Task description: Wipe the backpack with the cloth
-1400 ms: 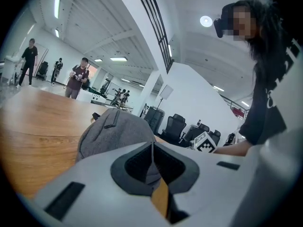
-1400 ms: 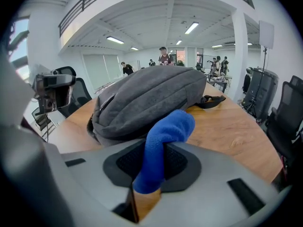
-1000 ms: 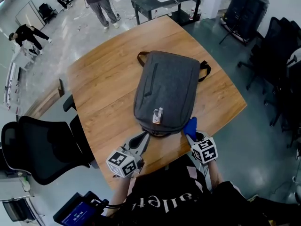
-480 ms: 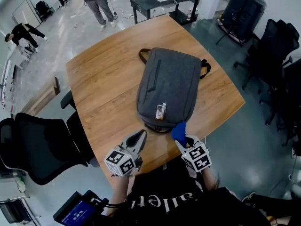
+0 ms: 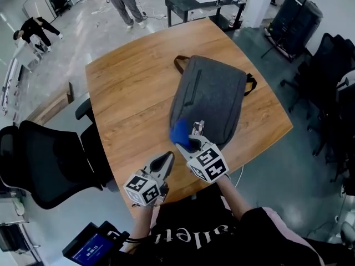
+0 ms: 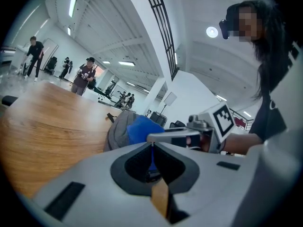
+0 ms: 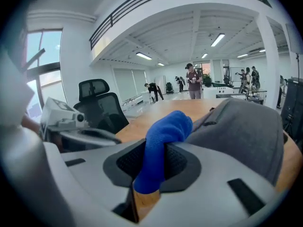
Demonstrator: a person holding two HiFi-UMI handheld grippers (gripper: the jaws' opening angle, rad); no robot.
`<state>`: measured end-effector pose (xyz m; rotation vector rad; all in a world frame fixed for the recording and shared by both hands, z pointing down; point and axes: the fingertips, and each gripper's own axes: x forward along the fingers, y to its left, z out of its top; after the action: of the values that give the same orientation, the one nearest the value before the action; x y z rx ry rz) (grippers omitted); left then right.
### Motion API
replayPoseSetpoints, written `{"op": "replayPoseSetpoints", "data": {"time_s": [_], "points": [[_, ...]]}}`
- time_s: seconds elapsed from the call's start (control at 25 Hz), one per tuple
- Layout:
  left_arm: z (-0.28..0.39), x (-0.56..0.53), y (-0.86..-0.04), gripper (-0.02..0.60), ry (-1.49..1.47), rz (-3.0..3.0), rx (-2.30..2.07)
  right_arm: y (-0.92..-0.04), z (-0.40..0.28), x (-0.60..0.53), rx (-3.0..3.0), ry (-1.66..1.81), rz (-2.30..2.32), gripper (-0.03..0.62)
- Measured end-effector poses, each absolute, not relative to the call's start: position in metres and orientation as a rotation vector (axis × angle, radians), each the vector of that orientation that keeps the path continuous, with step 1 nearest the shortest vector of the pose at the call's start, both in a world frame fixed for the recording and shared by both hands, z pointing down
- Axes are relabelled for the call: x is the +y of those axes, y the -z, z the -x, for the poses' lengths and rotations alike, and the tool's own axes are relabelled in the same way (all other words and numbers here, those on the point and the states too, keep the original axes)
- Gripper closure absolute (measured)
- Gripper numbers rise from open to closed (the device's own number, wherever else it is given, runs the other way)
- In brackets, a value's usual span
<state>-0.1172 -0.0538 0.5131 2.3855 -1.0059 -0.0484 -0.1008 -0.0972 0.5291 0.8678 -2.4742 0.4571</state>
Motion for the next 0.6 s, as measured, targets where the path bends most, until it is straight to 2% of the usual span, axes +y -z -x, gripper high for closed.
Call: {"op": "replayPoseSetpoints", "data": {"time_s": [0.32, 0.6], "points": [[0.14, -0.049, -0.527, 0.58, 0.071, -2.325, -1.087, -0.518, 0.168, -0.208, -2.52, -0.636, -0.922, 0.507], [0.158, -0.054, -0.529, 0.58, 0.125, -2.28, -1.156, -0.513, 0.143, -0.334, -2.374, -0.778, -1.201, 0.507]]}}
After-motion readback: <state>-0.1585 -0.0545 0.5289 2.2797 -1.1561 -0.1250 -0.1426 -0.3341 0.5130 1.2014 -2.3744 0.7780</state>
